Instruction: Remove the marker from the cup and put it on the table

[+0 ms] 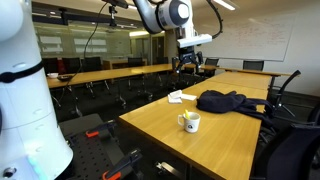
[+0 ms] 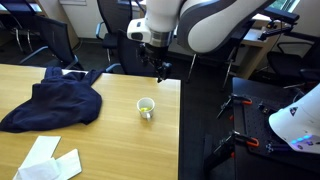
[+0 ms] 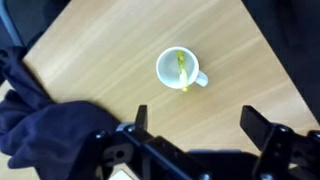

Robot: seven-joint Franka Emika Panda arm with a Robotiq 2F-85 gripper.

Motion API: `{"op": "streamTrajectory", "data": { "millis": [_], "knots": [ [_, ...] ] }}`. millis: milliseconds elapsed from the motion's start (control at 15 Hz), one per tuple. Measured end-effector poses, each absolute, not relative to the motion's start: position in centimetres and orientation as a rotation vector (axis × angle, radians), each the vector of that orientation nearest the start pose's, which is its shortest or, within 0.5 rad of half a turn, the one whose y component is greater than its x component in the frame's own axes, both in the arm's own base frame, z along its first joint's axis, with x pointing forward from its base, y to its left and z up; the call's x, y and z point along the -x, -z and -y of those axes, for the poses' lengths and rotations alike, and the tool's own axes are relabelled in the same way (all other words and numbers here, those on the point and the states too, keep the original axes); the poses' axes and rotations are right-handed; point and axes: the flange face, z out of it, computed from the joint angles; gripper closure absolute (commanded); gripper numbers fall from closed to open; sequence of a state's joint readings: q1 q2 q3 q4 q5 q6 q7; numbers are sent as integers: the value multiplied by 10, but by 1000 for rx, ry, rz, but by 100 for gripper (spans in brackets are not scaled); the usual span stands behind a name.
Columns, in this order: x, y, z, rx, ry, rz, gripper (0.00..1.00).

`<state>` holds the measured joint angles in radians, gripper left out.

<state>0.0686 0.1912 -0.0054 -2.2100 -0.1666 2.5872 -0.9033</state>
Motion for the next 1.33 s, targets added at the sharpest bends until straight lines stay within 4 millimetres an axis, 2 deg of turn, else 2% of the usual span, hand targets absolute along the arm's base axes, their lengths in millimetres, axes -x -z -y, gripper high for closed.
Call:
{"op": "streamTrajectory", "data": {
  "millis": [200, 333, 467, 867, 1067, 1133, 1200, 1267, 1333],
  "knots": [
    [-595, -274, -48, 2630, 262, 1935, 0],
    [-608, -255, -49, 2500, 282, 2058, 0],
    [-610, -247, -47, 2487, 274, 2060, 0],
    [-610, -249, -49, 2471, 270, 2083, 0],
    [-605, -222, -38, 2262, 244, 2223, 0],
    [-604, -211, -30, 2187, 250, 2259, 3],
    [-603, -200, -21, 2116, 261, 2289, 14],
    [-603, -188, -13, 2047, 279, 2310, 20],
    [-604, -176, -6, 1982, 306, 2320, 21]
  ]
}}
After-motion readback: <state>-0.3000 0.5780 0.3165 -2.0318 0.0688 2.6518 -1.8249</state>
